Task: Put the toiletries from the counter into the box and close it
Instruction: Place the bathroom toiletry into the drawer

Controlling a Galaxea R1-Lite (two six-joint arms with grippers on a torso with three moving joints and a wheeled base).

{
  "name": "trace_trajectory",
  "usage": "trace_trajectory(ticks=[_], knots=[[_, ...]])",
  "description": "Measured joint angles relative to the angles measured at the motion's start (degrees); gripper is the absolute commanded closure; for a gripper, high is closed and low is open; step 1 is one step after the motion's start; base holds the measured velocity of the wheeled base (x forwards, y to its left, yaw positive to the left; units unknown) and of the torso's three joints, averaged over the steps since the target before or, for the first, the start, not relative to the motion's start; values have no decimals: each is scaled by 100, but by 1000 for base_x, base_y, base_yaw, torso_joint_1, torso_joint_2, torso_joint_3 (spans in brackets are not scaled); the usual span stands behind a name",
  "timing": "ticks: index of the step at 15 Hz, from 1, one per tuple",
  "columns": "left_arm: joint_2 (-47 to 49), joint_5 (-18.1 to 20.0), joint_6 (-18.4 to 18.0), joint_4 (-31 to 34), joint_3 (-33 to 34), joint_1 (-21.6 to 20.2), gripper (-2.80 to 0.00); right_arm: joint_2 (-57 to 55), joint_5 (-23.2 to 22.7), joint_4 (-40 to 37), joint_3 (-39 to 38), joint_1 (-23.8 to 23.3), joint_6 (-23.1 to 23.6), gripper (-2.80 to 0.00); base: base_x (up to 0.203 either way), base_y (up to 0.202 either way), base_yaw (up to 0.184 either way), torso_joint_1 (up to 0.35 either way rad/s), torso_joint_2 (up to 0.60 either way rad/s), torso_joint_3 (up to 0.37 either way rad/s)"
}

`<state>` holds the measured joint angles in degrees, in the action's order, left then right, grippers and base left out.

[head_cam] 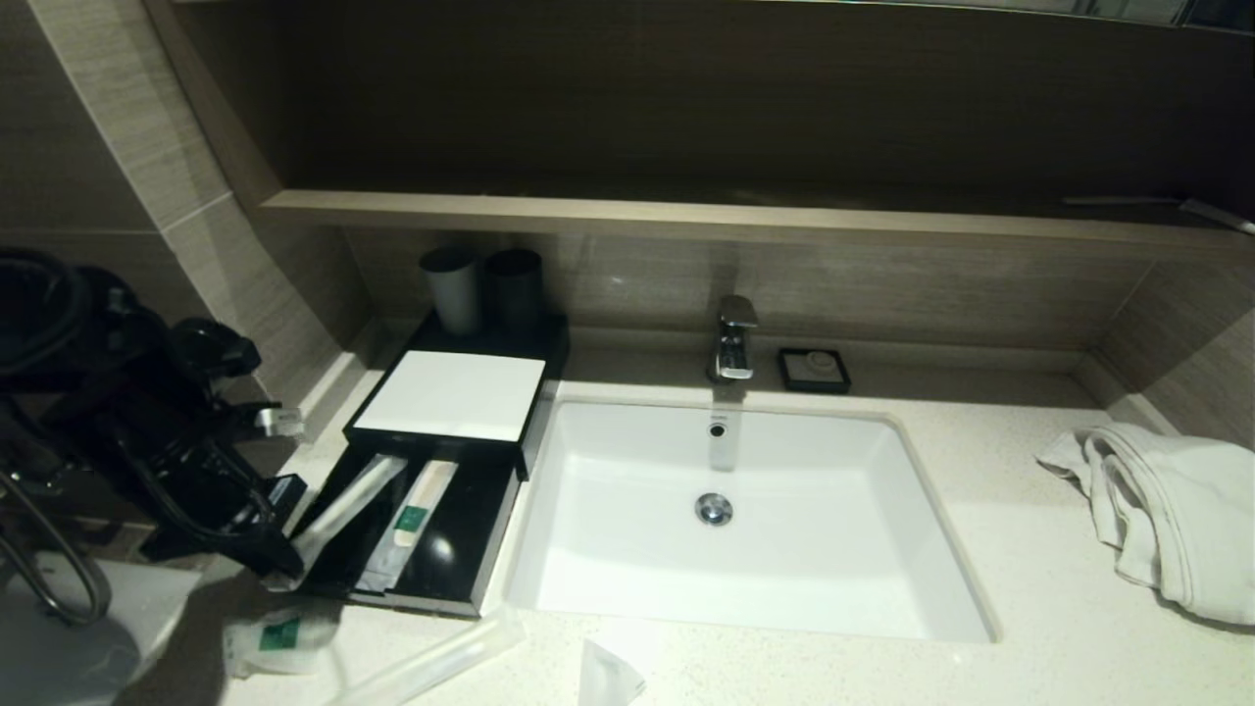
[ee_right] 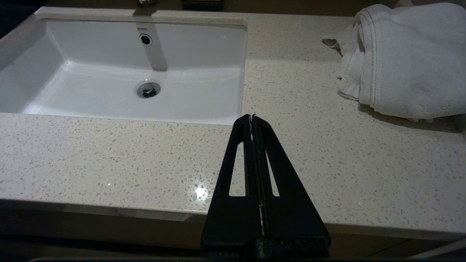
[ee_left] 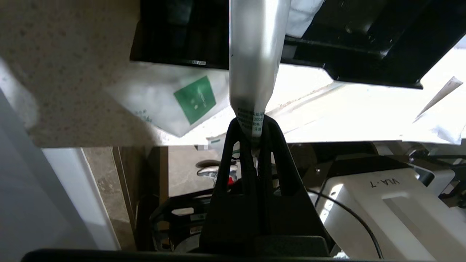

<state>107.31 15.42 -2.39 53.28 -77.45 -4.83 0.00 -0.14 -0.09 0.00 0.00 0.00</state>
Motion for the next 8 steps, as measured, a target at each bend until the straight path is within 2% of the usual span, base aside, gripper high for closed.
trace_trajectory(ticks=[2,8], knots=[[48,-5,118,-234,0,79,0,0,-2,0,0,0,0,0,0,0,0,0,0,0],[202,-14,143,-684,0,235,0,0,-1,1,0,0,0,0,0,0,0,0,0,0]])
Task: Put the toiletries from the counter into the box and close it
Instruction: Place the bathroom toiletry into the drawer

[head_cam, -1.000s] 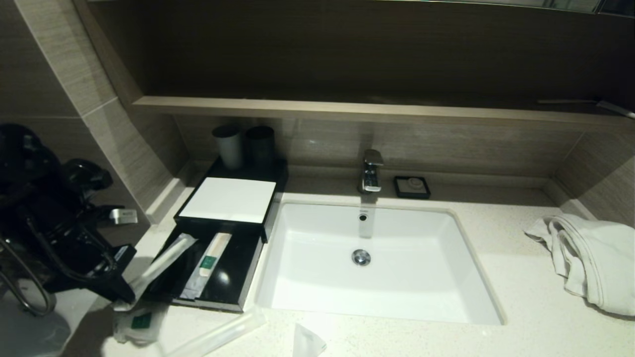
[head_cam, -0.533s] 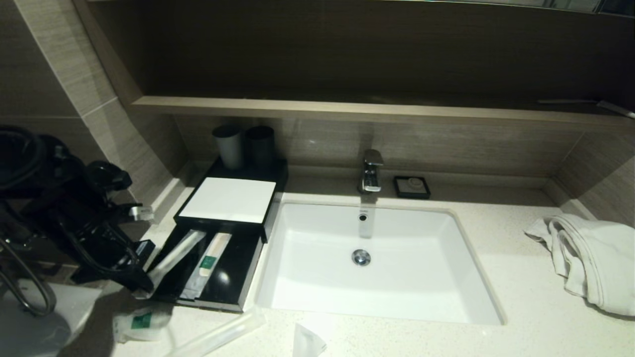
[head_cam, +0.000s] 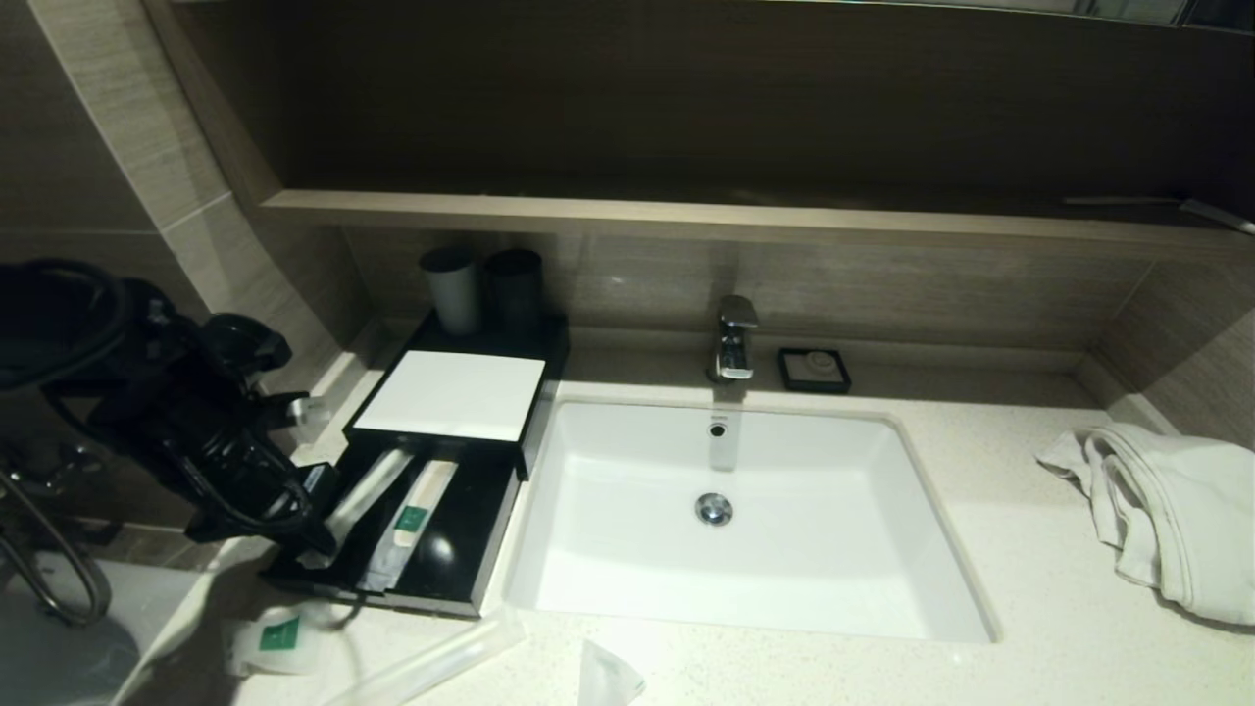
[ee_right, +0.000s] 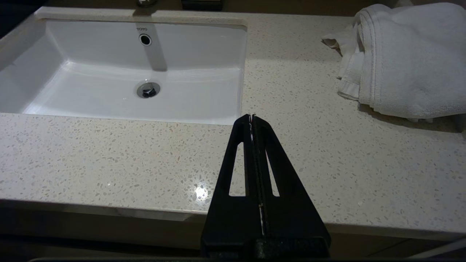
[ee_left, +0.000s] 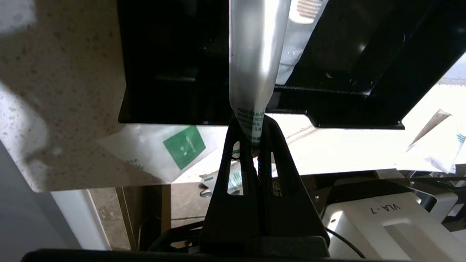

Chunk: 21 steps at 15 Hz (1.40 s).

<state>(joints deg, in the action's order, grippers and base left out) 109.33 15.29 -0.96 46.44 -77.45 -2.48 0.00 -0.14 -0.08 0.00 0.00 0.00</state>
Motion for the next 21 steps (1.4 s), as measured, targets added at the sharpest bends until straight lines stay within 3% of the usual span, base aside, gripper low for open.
trace_trajectory(ticks=[16,17,21], knots=[[360,-168,-51,-982,29,51,0,0,-1,-1,0,0,0,0,0,0,0,0,0,0],[373,-179,-52,-1037,40,55,-280,0,-1,-1,0,0,0,0,0,0,0,0,0,0],[382,-201,-55,-1067,71,131,-280,0,1,1,0,0,0,0,0,0,0,0,0,0]])
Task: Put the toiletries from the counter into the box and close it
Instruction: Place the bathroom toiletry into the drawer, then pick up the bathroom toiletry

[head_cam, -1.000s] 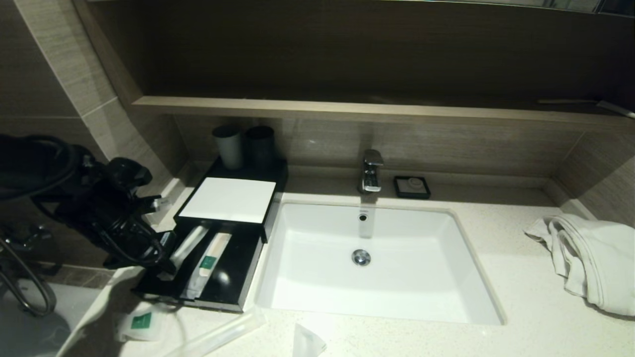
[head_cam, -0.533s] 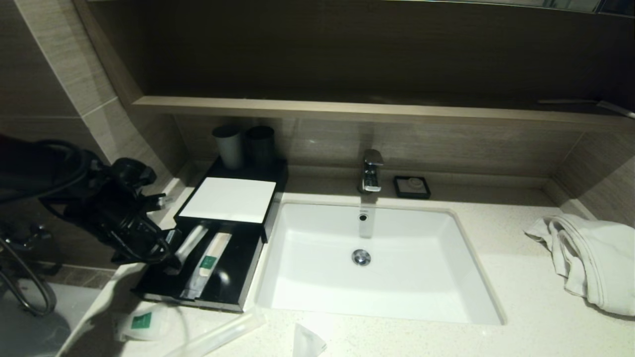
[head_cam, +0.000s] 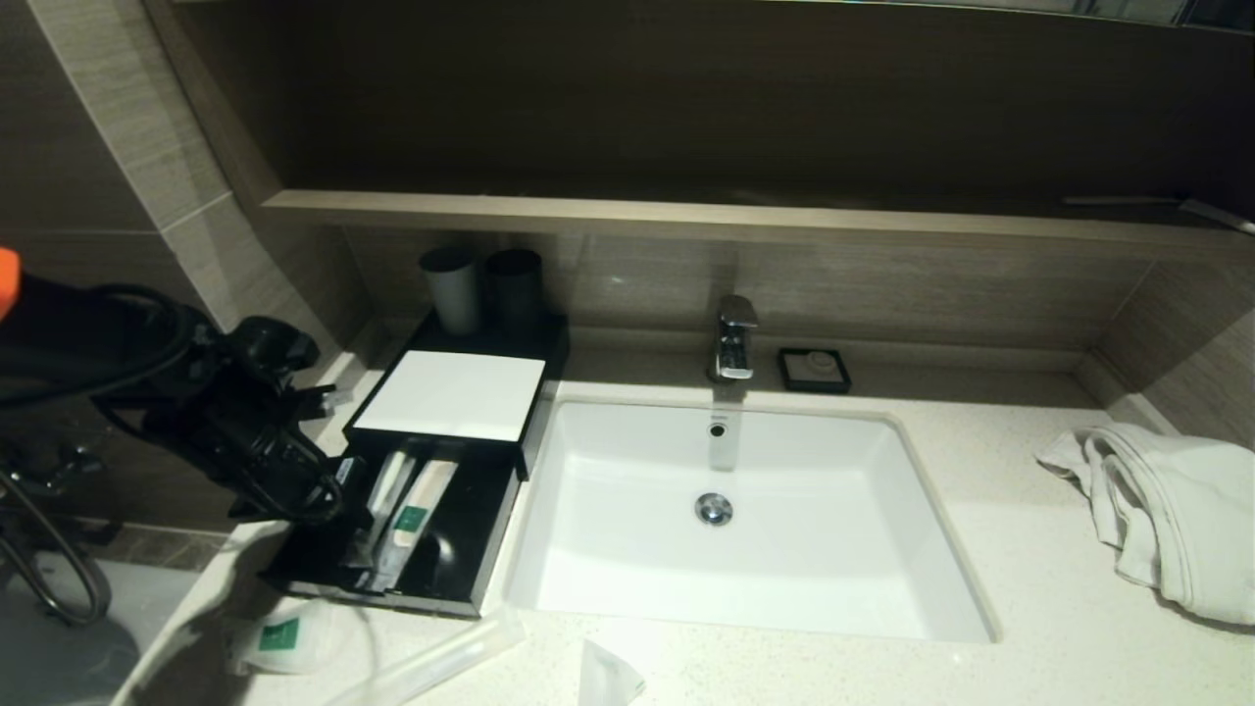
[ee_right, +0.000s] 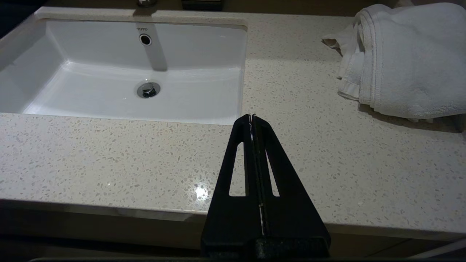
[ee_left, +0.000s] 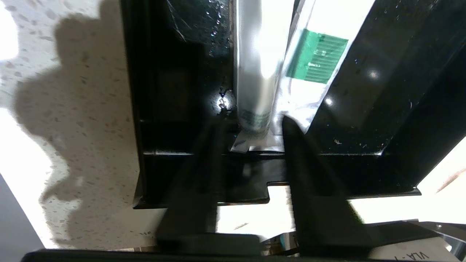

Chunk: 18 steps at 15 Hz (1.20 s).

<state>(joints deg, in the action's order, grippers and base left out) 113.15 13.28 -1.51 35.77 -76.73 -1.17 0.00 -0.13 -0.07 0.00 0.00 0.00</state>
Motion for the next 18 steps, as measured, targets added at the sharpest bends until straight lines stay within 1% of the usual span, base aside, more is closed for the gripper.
trace_trajectory(ticks=[6,10,11,12,13,15,18], knots=[[-352,2,48,108,49,165,-280,0,-1,-2,0,0,0,0,0,0,0,0,0,0],[-1115,-2,25,238,191,293,-280,0,-3,-2,0,0,0,0,0,0,0,0,0,0],[-1346,-7,0,265,290,306,-133,0,-2,-2,0,0,0,0,0,0,0,0,0,0],[-1594,-10,-40,297,426,328,0,0,-2,-2,0,0,-2,0,0,0,0,0,0,0],[-1849,-16,-144,348,615,338,0,0,-2,-2,0,0,0,0,0,0,0,0,0,0],[-2342,-19,-491,434,1082,343,0,0,-2,-2,0,0,0,0,0,0,0,0,0,0],[-2939,-39,-1132,545,1782,345,0,0,0,-2,0,0,0,0,0,0,0,0,0,0]])
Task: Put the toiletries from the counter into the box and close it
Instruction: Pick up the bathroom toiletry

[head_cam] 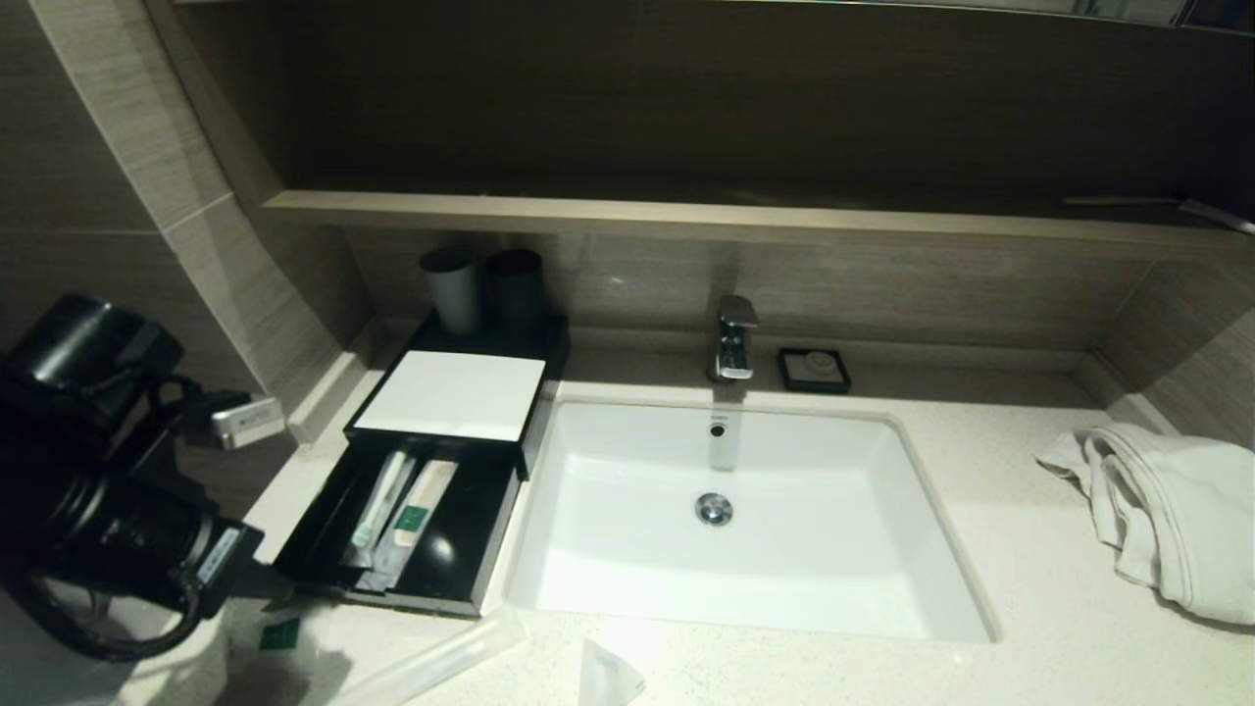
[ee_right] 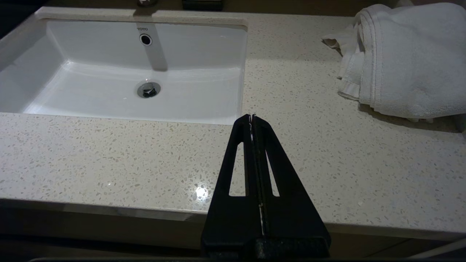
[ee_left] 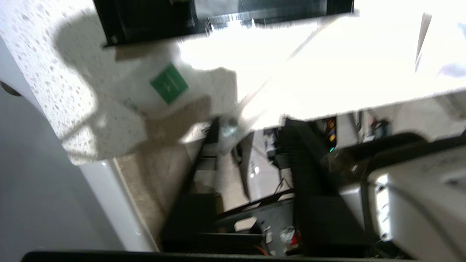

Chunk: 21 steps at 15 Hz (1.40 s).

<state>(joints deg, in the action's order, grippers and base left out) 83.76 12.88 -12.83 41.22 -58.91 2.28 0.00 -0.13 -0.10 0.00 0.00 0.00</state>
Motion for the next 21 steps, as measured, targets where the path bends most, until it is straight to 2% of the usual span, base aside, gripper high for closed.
trace_trajectory(ticks=[3,11,14,17,21], knots=[[-350,-5,-519,-20,630,2,0,0,-2,0,0,0,0,0,0,0,0,0,0,0],[-757,-2,-1103,-243,1808,0,0,0,-2,0,0,0,0,0,0,0,0,0,0,0],[-852,-5,-1176,-409,2081,0,0,0,0,0,0,0,-1,0,0,0,0,0,0,0],[-881,-5,-1427,-588,2340,0,0,0,-2,-1,0,0,0,0,0,0,0,0,0,0],[-794,17,-1490,-636,2424,9,0,0,0,0,0,0,0,0,0,0,0,0,0,0]])
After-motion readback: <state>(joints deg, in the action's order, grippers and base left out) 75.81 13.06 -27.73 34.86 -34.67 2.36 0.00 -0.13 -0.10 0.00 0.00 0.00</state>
